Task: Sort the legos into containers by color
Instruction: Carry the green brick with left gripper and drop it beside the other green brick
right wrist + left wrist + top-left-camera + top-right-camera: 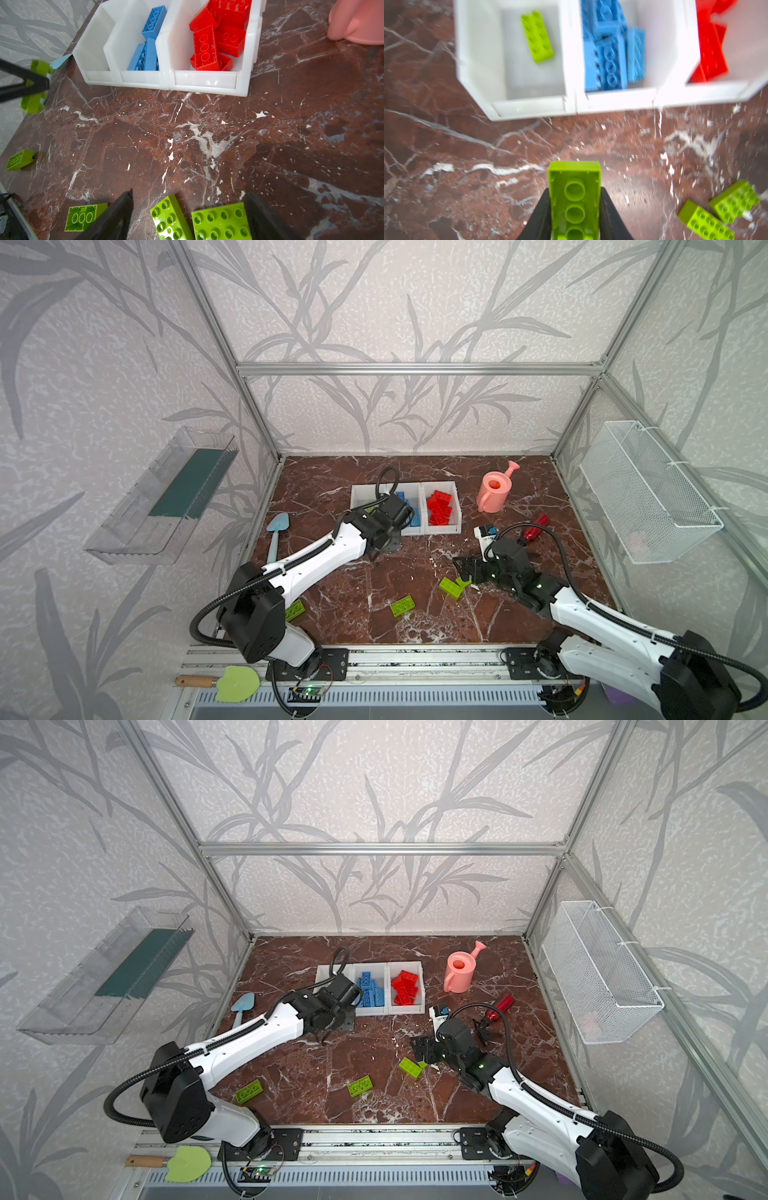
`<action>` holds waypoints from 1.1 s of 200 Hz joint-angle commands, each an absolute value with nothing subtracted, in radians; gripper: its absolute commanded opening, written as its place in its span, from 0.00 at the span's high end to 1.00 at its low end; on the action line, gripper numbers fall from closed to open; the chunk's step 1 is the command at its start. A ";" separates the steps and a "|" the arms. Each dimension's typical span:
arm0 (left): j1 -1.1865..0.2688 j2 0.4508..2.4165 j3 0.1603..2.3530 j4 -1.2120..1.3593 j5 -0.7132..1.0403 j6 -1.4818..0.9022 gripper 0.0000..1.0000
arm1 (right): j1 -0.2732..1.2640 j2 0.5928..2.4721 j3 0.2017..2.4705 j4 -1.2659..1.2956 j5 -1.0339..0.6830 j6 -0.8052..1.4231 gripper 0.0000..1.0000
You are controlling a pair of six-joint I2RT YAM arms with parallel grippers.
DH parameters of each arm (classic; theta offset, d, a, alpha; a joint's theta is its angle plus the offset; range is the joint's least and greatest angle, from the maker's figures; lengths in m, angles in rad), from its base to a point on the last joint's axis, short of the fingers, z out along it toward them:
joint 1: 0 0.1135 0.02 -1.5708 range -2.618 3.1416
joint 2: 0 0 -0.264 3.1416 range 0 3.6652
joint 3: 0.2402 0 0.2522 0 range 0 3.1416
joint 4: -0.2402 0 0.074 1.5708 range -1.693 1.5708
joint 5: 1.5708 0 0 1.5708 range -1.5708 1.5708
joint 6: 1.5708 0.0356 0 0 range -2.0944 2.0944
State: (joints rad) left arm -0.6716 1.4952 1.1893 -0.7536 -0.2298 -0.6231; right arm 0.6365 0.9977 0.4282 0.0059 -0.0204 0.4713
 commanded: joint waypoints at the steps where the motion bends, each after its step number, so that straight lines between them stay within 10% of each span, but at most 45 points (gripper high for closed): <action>1: -0.595 1.487 1.253 -0.798 -0.192 -0.558 0.69 | 0.634 1.018 0.412 0.047 -0.039 0.482 0.15; 160: -0.313 1.926 1.660 -0.835 -0.055 -0.490 0.68 | 0.633 1.011 0.396 0.064 -0.026 0.483 0.15; 220: -0.311 1.952 1.709 -0.856 -0.077 -0.483 0.37 | 0.633 1.062 0.411 0.050 -0.017 0.461 0.15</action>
State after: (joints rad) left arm -0.3138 1.9423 1.6650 -0.8139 -0.0692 -0.4927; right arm 0.6365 1.0367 0.4053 0.0486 -0.0311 0.4786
